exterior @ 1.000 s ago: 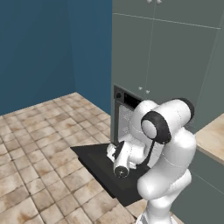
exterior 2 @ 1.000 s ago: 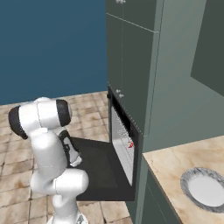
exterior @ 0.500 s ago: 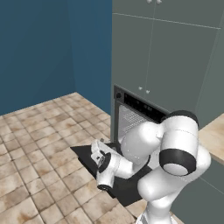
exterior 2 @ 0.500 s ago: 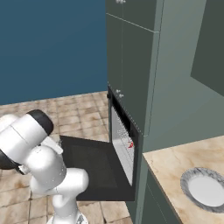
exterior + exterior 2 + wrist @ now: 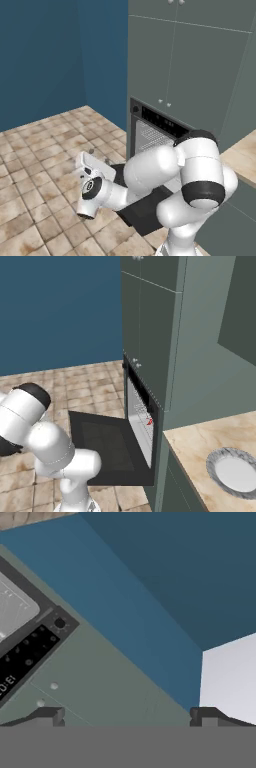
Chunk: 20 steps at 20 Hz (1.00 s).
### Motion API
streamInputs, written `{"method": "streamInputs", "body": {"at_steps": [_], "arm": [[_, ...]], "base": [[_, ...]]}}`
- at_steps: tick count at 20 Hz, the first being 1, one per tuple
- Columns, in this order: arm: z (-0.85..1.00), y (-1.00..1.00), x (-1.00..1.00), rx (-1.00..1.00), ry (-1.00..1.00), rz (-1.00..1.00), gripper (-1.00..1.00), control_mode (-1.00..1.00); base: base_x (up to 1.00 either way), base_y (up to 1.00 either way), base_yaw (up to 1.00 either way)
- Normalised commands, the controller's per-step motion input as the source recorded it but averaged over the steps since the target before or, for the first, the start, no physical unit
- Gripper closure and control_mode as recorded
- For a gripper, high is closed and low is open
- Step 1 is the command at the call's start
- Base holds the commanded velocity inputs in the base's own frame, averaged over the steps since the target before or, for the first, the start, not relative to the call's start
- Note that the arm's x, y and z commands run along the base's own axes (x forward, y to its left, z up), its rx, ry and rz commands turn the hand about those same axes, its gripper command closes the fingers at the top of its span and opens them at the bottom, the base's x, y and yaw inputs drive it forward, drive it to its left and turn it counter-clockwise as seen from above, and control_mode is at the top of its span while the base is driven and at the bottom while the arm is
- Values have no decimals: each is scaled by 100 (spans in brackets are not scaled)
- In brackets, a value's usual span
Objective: Place the fish on the bottom rack of the oven, and slide the tray back inside. Close the oven door.
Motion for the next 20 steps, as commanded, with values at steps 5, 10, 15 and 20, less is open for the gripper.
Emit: {"method": "streamInputs", "body": {"at_steps": [5,10,15,20], "arm": [[-14,84,-74,0,-10,-11,-100,-100],[-38,78,-95,0,-17,-15,-100,-100],[-4,59,-100,0,-38,-18,-100,-100],[-14,56,-75,0,-32,-18,-100,-100]], "base": [[0,0,0],[0,0,0],[0,0,0],[0,0,0]]}}
